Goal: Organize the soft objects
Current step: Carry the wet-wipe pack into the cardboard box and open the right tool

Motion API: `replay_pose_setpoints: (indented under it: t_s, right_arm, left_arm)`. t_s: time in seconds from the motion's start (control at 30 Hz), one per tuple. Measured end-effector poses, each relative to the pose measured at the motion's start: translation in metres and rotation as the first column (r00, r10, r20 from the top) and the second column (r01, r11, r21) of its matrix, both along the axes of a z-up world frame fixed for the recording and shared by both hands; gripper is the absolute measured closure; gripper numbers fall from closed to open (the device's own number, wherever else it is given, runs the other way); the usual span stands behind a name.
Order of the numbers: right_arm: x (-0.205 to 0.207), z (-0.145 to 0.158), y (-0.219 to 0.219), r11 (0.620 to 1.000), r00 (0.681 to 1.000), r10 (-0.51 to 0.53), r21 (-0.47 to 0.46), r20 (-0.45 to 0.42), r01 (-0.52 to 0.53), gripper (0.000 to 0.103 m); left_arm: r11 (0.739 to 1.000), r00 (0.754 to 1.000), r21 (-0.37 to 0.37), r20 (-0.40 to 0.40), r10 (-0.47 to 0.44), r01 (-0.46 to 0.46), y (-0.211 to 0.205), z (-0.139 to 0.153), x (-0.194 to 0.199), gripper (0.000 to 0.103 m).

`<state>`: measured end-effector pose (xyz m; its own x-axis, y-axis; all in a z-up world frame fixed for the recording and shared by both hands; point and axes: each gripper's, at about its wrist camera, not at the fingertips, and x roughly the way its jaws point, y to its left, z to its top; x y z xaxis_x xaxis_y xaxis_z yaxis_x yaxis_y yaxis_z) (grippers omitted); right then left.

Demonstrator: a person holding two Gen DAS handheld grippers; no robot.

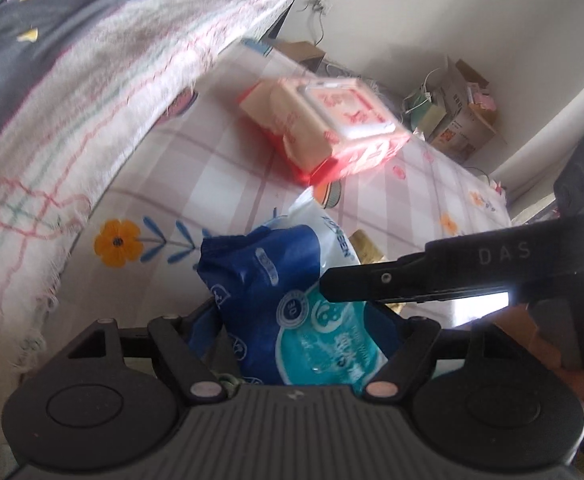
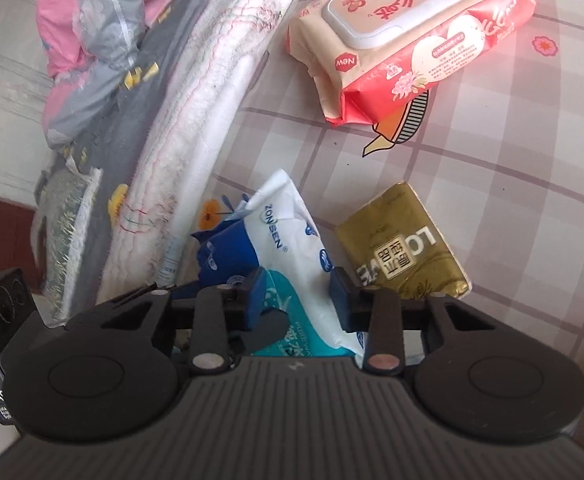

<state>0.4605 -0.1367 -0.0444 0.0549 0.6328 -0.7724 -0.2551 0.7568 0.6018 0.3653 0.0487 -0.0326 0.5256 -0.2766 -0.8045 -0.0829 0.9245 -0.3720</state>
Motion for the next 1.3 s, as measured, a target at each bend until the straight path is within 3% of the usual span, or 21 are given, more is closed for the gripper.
replay_pose_setpoints:
  t_s: [0.2, 0.47, 0.67, 0.8, 1.03, 1.17, 1.3]
  right_arm:
    - [-0.011, 0.034, -0.011, 0.999, 0.998, -0.027, 0.046, 0.052, 0.025, 0.071]
    - [-0.052, 0.103, -0.045, 0.991, 0.984, -0.086, 0.11, 0.156, 0.069, 0.071]
    - [-0.104, 0.158, -0.108, 0.976, 0.951, -0.183, 0.161, 0.248, 0.146, 0.071]
    - [-0.148, 0.177, -0.171, 0.95, 0.916, -0.293, 0.189, 0.274, 0.248, 0.071]
    - [-0.234, 0.157, -0.296, 0.846, 0.822, -0.529, 0.203, 0.21, 0.493, 0.072]
    - [-0.278, 0.124, -0.355, 0.768, 0.76, -0.637, 0.196, 0.131, 0.61, 0.071]
    - [-0.303, 0.08, -0.392, 0.707, 0.713, -0.7, 0.173, 0.033, 0.686, 0.071]
  left_arm:
    - [1.0, 0.998, 0.016, 0.068, 0.002, -0.004, -0.006, 0.032, -0.012, 0.027]
    - [0.999, 0.984, 0.04, 0.177, -0.028, 0.021, -0.031, 0.095, -0.047, 0.027]
    - [0.994, 0.96, 0.03, 0.256, -0.112, 0.108, -0.08, 0.139, -0.077, 0.027]
    - [0.977, 0.939, 0.018, 0.274, -0.207, 0.211, -0.133, 0.149, -0.094, 0.027]
    - [0.906, 0.887, -0.012, 0.208, -0.412, 0.423, -0.243, 0.124, -0.117, 0.028]
    - [0.855, 0.849, -0.026, 0.138, -0.509, 0.517, -0.296, 0.094, -0.127, 0.028]
    - [0.828, 0.83, -0.064, 0.036, -0.556, 0.557, -0.328, 0.053, -0.122, 0.03]
